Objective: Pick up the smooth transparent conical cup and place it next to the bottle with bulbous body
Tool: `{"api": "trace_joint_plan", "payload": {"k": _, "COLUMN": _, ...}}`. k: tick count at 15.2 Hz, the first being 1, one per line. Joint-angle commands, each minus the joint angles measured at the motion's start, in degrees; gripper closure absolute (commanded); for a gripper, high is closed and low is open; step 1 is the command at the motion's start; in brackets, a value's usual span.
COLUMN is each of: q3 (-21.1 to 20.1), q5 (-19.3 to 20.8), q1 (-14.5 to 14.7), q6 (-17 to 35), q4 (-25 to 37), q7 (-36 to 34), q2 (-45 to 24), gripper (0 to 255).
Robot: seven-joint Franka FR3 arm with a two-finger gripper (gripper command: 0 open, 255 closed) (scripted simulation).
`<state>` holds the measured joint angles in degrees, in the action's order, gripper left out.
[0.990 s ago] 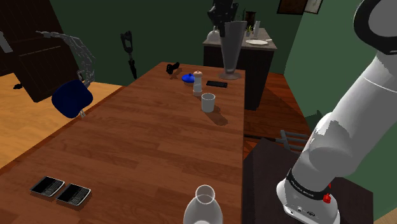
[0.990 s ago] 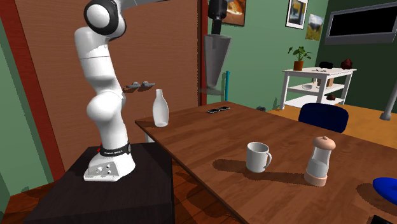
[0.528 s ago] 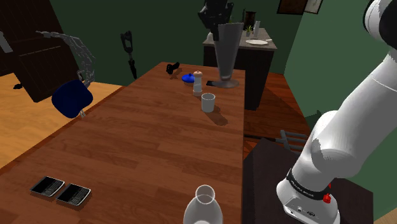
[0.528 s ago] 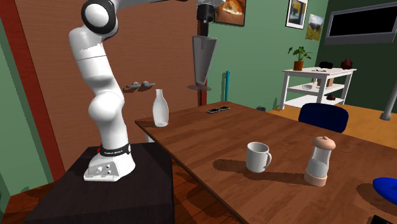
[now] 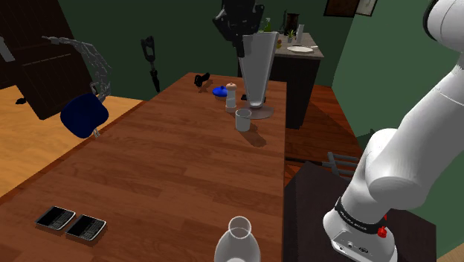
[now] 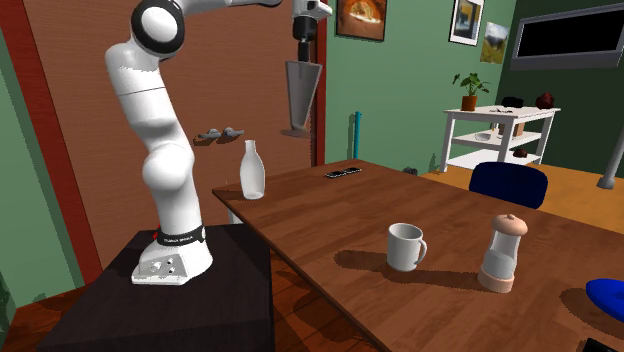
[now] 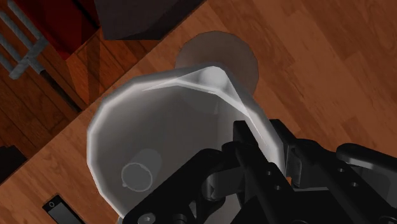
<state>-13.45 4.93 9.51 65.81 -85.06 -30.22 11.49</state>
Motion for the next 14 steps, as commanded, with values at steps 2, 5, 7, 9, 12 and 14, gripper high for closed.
{"api": "trace_joint_plan", "payload": {"k": 2, "q3": -2.87, "q5": -1.01, "q1": 1.65, "q6": -1.05, "q4": 1.48, "q7": -4.89, "q2": -0.88, "gripper": 255}}
{"api": "trace_joint_plan", "payload": {"k": 5, "q3": -5.85, "q5": -1.84, "q1": 3.4, "q6": -1.88, "q4": 3.38, "q7": -9.92, "q2": -2.4, "gripper": 255}}
{"api": "trace_joint_plan", "payload": {"k": 7, "q3": -7.88, "q5": -2.2, "q1": 4.66, "q6": -2.45, "q4": 5.06, "q7": -13.39, "q2": -3.81, "gripper": 255}}
{"api": "trace_joint_plan", "payload": {"k": 9, "q3": -9.97, "q5": -2.37, "q1": 6.01, "q6": -3.05, "q4": 7.09, "q7": -16.97, "q2": -5.58, "gripper": 255}}
{"api": "trace_joint_plan", "payload": {"k": 12, "q3": -13.22, "q5": -2.1, "q1": 8.29, "q6": -4.09, "q4": 10.87, "q7": -22.54, "q2": -8.94, "gripper": 255}}
{"api": "trace_joint_plan", "payload": {"k": 14, "q3": -14.89, "q5": -1.65, "q1": 9.78, "q6": -4.74, "q4": 13.29, "q7": -25.59, "q2": -11.11, "gripper": 255}}
